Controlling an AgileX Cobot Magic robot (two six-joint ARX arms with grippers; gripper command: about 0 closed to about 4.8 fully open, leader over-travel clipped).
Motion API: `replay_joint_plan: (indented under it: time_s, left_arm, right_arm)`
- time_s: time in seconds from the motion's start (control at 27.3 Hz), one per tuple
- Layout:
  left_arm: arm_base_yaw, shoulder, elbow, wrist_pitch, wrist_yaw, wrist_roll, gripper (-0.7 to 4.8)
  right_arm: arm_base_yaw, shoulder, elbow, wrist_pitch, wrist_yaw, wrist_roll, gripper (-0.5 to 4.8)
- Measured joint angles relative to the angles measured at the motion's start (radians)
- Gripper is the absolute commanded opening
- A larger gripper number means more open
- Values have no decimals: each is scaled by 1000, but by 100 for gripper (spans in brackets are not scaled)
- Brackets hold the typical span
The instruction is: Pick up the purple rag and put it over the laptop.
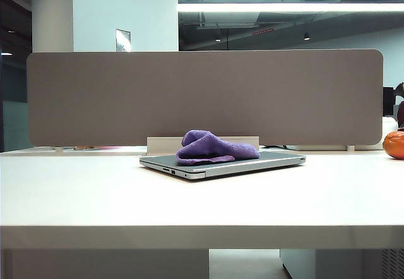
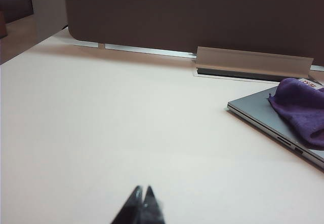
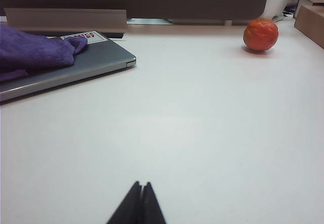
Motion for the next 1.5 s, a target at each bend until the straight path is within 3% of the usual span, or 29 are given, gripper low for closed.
replay_joint_plan:
  time_s: [0.29,1.5]
  left_arm:
    - [0,-79,-51,7,0,0,-6]
    - [-1,-77,-78,-29,50,42,-6]
  right_arm:
    - [0,0,0,0,0,0,22]
    - [0,0,0,0,0,0,22]
